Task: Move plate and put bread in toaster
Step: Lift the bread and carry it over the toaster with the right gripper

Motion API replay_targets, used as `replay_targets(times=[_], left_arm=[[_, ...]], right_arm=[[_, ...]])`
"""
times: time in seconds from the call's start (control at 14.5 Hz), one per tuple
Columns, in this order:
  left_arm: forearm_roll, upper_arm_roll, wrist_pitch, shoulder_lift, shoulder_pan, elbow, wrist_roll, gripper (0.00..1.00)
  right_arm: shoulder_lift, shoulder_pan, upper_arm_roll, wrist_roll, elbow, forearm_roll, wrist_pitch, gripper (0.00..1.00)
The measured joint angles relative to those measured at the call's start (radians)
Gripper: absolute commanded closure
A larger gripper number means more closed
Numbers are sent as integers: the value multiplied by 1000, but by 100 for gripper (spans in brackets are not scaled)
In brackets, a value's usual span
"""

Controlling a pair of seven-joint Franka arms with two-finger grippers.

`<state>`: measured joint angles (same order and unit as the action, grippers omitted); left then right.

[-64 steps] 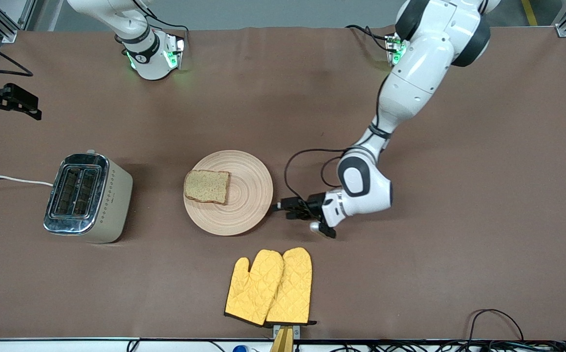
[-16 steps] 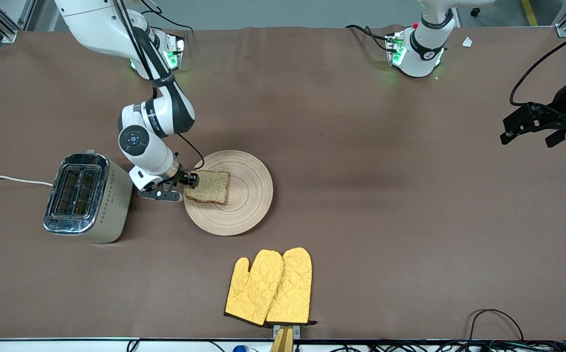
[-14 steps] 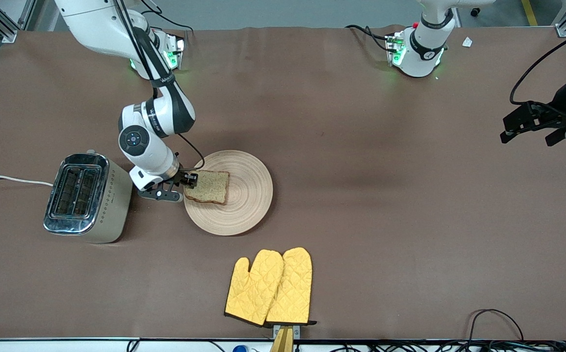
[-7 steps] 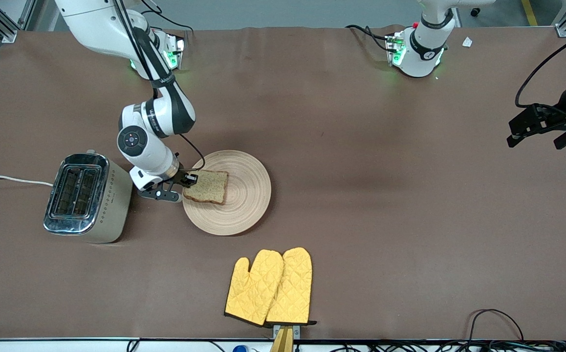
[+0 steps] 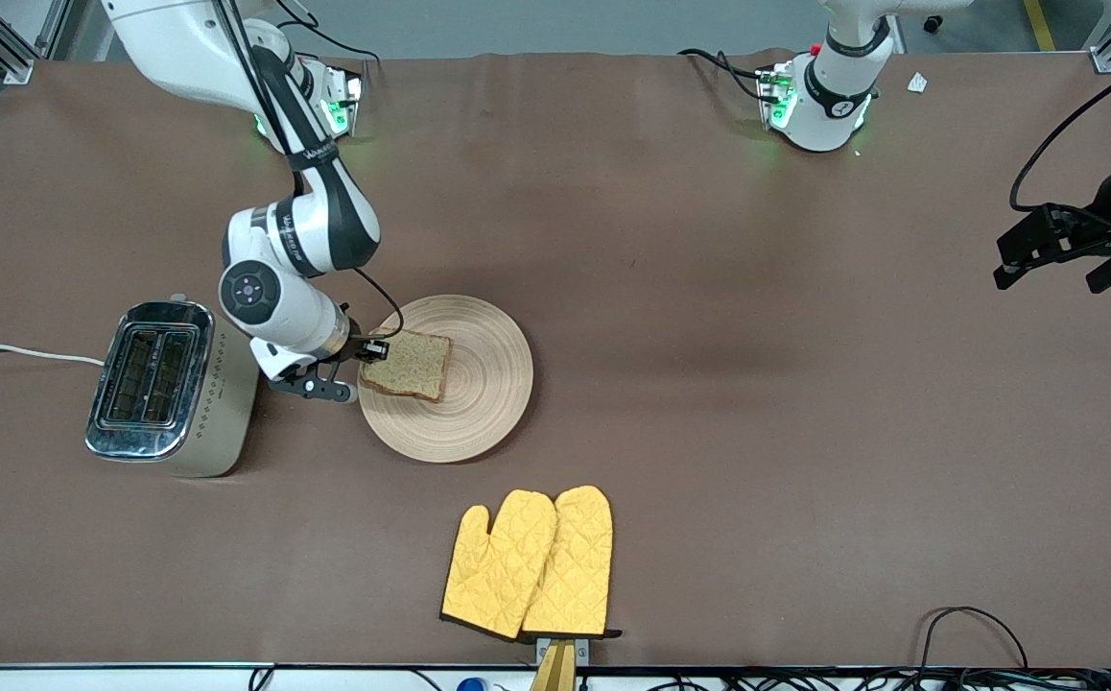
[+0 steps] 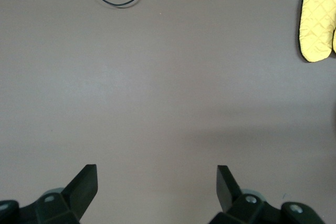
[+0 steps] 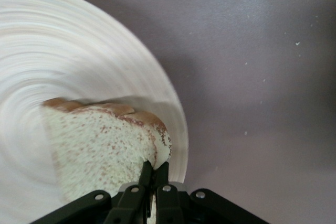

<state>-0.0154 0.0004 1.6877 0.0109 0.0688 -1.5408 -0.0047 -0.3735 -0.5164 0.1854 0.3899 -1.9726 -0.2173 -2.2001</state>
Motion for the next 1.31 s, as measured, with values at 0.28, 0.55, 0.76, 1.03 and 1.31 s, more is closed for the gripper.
replay_targets(times=[0.28,0.55,0.76,1.03,1.31], left_arm=[[1,0,0,0,0,0,0,0],[1,1,0,0,-1,0,0,0],[2,2,0,1,-5,0,0,0],[2,2,0,1,-5,0,0,0],[2,2,0,1,-3,0,0,0]], right_arm=[[4,5,9,1,199,-2,257,100],[4,2,8,0,337,121,417,100],[4,-14,0,0,441,270,521,100],[4,-61,-5,-1,478,465,582,100],[3,-88,-6,0,479,648,667,100]])
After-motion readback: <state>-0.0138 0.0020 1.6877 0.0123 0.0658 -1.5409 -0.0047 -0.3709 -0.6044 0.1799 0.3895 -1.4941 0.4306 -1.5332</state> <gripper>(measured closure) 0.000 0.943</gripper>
